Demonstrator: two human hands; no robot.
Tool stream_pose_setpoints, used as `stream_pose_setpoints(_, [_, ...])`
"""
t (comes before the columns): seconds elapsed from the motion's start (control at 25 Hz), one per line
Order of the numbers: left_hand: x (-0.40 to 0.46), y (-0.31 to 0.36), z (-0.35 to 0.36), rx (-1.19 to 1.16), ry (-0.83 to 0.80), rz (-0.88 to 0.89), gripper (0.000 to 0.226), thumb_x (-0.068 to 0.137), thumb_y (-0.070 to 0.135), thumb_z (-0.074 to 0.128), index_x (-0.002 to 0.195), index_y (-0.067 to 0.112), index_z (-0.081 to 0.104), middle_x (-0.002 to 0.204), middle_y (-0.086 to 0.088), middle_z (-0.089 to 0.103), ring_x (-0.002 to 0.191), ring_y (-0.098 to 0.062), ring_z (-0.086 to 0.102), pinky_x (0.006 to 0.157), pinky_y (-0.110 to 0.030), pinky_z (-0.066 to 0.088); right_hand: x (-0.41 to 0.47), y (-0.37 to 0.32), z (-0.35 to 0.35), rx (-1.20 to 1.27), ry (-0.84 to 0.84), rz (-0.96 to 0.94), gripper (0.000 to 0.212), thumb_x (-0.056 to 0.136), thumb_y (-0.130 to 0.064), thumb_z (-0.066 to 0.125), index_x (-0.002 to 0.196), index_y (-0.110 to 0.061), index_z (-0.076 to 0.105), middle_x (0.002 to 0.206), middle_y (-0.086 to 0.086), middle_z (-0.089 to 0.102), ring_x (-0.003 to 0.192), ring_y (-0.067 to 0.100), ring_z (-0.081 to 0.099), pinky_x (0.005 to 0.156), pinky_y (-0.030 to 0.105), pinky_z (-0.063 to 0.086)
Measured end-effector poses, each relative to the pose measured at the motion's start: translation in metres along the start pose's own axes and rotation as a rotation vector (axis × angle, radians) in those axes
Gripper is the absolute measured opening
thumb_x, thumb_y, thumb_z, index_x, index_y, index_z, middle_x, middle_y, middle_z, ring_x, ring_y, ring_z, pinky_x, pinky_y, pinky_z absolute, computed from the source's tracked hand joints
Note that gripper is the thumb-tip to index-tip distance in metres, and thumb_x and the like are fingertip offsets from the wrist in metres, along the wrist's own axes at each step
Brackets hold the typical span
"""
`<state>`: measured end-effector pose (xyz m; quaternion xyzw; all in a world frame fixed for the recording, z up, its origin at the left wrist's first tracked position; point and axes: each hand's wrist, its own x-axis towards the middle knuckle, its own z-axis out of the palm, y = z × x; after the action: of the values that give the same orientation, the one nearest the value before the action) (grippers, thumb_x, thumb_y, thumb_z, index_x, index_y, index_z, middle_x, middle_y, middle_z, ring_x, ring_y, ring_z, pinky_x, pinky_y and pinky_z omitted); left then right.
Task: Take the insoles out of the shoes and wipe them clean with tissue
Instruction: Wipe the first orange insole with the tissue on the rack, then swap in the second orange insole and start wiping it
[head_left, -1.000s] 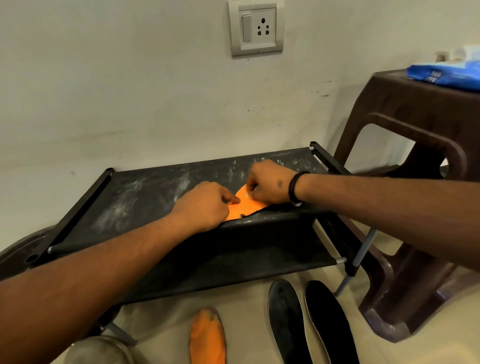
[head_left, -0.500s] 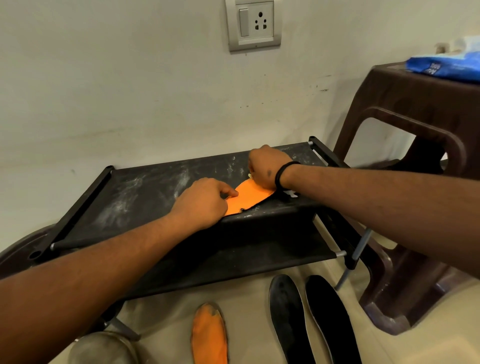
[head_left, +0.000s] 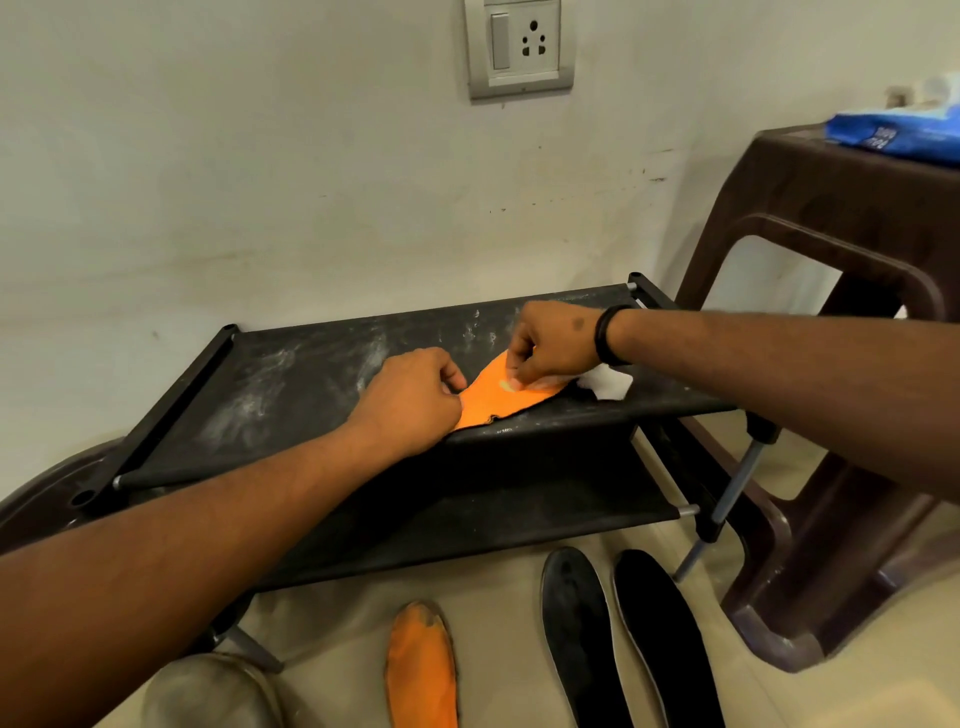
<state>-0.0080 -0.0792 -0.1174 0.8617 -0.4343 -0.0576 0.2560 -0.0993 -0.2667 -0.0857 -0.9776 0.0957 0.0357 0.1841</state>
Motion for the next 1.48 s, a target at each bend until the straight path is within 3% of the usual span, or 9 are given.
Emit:
stream_pose_setpoints(0.16, [0.002, -0.001, 0.001, 0.017, -0.041, 0.105, 0.033, 0.09, 0.001, 0.061, 0.096, 0.029, 0.078, 0.083, 0.006, 0.072, 0.075, -0.012, 0.066, 0.071, -0.034, 0.057, -0.001, 0.016, 0.0, -0.127, 0.184, 0.155, 0.013, 0.087, -0.011, 0.064, 0.087, -0.009, 0.077, 0.095, 0.008, 0.075, 0.083, 0.02, 0.068, 0.081, 0.036, 0.057])
stream_pose_setpoints(0.28, [0.003, -0.003, 0.002, 0.046, -0.038, 0.069, 0.038, 0.09, 0.002, 0.057, 0.092, 0.032, 0.08, 0.064, 0.013, 0.066, 0.049, -0.007, 0.054, 0.052, -0.025, 0.043, -0.009, -0.001, 0.016, -0.093, 0.165, 0.059, 0.016, 0.086, -0.01, 0.063, 0.087, -0.006, 0.078, 0.089, 0.007, 0.076, 0.081, 0.02, 0.068, 0.079, 0.033, 0.056])
stream_pose_setpoints(0.36, [0.002, -0.001, 0.002, 0.066, -0.034, 0.062, 0.039, 0.09, 0.002, 0.055, 0.092, 0.032, 0.081, 0.054, 0.018, 0.059, 0.044, -0.008, 0.049, 0.05, -0.023, 0.035, -0.019, -0.014, 0.018, -0.007, 0.092, 0.0, 0.012, 0.086, -0.013, 0.068, 0.088, -0.009, 0.079, 0.087, 0.002, 0.076, 0.08, 0.016, 0.068, 0.076, 0.028, 0.054])
stream_pose_setpoints(0.52, [-0.001, 0.002, -0.001, 0.042, -0.059, 0.102, 0.028, 0.092, 0.014, 0.058, 0.095, 0.03, 0.081, 0.05, 0.026, 0.058, 0.048, -0.003, 0.052, 0.052, -0.025, 0.039, -0.025, -0.006, 0.012, -0.003, 0.052, -0.008, 0.01, 0.086, -0.017, 0.07, 0.086, -0.011, 0.079, 0.086, -0.001, 0.076, 0.081, 0.013, 0.069, 0.079, 0.027, 0.055])
stream_pose_setpoints(0.68, [-0.002, -0.001, 0.001, -0.024, -0.054, 0.131, 0.019, 0.091, 0.042, 0.067, 0.092, 0.029, 0.081, 0.079, 0.017, 0.074, 0.073, -0.003, 0.066, 0.075, -0.036, 0.059, -0.018, 0.026, 0.001, -0.157, 0.161, 0.185, 0.015, 0.087, -0.016, 0.062, 0.085, -0.011, 0.077, 0.086, 0.005, 0.075, 0.079, 0.019, 0.069, 0.078, 0.039, 0.059])
stream_pose_setpoints(0.84, [-0.003, 0.0, 0.001, -0.012, -0.049, 0.128, 0.033, 0.082, 0.061, 0.07, 0.084, 0.031, 0.082, 0.072, 0.015, 0.073, 0.068, -0.004, 0.066, 0.065, -0.032, 0.056, -0.018, 0.016, 0.015, -0.17, 0.202, 0.165, 0.019, 0.084, -0.013, 0.058, 0.084, -0.006, 0.076, 0.084, 0.012, 0.074, 0.076, 0.025, 0.069, 0.075, 0.042, 0.06])
stream_pose_setpoints(1.12, [-0.003, 0.002, -0.002, -0.042, -0.079, 0.086, 0.033, 0.073, 0.065, 0.075, 0.081, 0.033, 0.081, 0.066, 0.015, 0.072, 0.067, -0.005, 0.067, 0.067, -0.039, 0.059, -0.035, -0.009, 0.011, 0.021, 0.039, 0.018, 0.008, 0.084, -0.017, 0.071, 0.082, -0.014, 0.078, 0.079, -0.004, 0.074, 0.067, 0.004, 0.062, 0.066, 0.02, 0.051])
stream_pose_setpoints(1.24, [-0.003, 0.001, -0.001, -0.055, -0.08, 0.08, 0.033, 0.072, 0.065, 0.077, 0.079, 0.033, 0.081, 0.057, 0.02, 0.066, 0.059, -0.001, 0.062, 0.06, -0.031, 0.052, -0.028, 0.015, 0.0, -0.072, 0.088, 0.093, 0.008, 0.084, -0.018, 0.072, 0.083, -0.012, 0.078, 0.082, -0.003, 0.075, 0.072, 0.005, 0.064, 0.072, 0.025, 0.053])
stream_pose_setpoints(1.48, [-0.001, 0.002, -0.001, -0.063, -0.093, 0.088, 0.03, 0.074, 0.061, 0.078, 0.083, 0.033, 0.08, 0.073, 0.016, 0.073, 0.074, -0.003, 0.067, 0.075, -0.034, 0.06, -0.014, 0.043, 0.004, -0.209, 0.23, 0.193, 0.016, 0.089, -0.019, 0.064, 0.097, -0.015, 0.078, 0.099, 0.003, 0.075, 0.087, 0.02, 0.068, 0.084, 0.041, 0.058])
